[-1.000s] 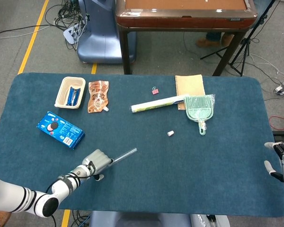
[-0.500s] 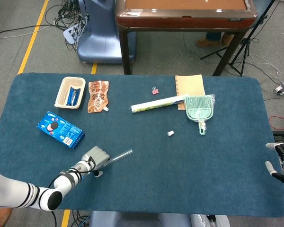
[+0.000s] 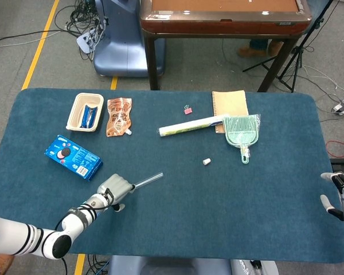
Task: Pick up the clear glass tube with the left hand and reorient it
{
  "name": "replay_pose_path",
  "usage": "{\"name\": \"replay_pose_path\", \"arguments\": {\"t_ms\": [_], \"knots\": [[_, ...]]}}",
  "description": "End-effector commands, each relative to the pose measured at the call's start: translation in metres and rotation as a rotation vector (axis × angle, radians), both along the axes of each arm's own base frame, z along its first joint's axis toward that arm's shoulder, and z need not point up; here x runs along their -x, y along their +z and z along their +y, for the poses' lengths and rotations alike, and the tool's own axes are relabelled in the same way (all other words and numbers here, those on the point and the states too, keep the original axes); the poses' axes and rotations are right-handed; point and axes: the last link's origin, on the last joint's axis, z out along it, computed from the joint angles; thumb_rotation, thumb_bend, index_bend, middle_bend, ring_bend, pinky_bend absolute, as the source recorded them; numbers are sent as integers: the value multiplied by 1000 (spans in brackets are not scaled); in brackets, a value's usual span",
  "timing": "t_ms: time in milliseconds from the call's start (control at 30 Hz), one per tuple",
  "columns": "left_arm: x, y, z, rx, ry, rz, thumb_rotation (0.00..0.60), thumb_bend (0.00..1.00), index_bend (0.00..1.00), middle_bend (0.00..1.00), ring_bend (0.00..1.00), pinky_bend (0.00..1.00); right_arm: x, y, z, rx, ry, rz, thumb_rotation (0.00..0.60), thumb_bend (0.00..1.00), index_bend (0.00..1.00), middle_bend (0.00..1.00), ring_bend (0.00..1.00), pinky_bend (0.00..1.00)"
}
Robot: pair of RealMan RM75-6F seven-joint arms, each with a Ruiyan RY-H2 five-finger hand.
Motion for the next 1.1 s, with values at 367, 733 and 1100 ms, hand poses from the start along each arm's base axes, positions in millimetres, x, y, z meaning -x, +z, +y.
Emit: {"name": "replay_pose_path", "arguments": {"t_ms": [367, 733, 1100], "knots": [[20, -12, 7, -12, 18, 67, 528, 284, 299, 944, 1000, 871, 1, 2, 3, 8, -4, 2, 600, 299, 358, 396, 354, 387], [23, -8, 23, -83, 50, 62, 541, 284, 303, 943, 1000, 871, 0, 2, 3, 6, -3, 0, 600, 299, 358, 396, 354, 387], [1, -13, 25, -184, 61, -233, 600, 285, 332, 944, 1000, 872, 0, 0, 1, -1, -1, -1, 600, 299, 358, 396, 354, 387]]}}
